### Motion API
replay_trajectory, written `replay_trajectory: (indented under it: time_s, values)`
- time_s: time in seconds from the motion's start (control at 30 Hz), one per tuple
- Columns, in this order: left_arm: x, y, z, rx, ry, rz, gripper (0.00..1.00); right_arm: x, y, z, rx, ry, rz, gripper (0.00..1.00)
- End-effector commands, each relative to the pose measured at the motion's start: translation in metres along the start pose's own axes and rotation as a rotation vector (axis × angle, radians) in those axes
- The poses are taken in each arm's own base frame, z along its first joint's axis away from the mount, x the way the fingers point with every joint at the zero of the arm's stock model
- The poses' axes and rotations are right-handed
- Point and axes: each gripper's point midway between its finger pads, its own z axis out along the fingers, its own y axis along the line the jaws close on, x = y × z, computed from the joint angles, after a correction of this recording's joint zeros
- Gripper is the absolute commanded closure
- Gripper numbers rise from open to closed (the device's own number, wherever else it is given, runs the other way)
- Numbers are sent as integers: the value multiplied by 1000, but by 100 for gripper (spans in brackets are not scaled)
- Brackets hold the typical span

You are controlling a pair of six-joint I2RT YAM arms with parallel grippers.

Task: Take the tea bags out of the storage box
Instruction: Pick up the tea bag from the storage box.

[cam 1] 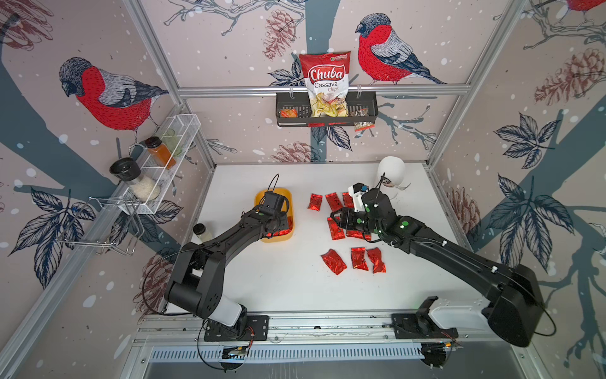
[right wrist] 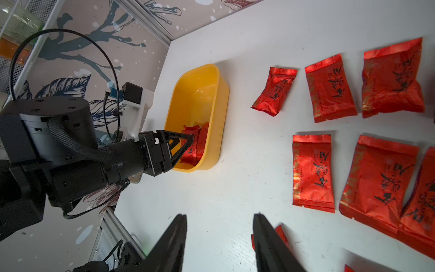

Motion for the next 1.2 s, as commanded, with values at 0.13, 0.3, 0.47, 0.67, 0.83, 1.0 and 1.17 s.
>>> replay_trajectory:
  time_s: [0.13,0.3,0.47,0.67,0.83,1.0,1.17]
  values:
    - [9,31,16,-116,41,33,30,-4,3,-2,-18,-20,-17,48]
    - [12,32,35,-121,79,33,28,-6,0,0,-13,-19,-14,47]
    - [14,31,49,-109,97,25,32,-10,-3,1,-6,-21,-16,47]
    - [-1,27,36,-105,62,32,58,-12,-8,2,0,-20,-7,47]
    - [-24,25,9,-108,12,34,62,-14,-10,1,0,-24,-5,47]
    - [-46,13,-26,-70,-50,38,62,-16,-14,-3,4,-35,-5,47]
    - [-59,-38,-44,26,-70,74,62,-20,-23,-12,5,-51,12,47]
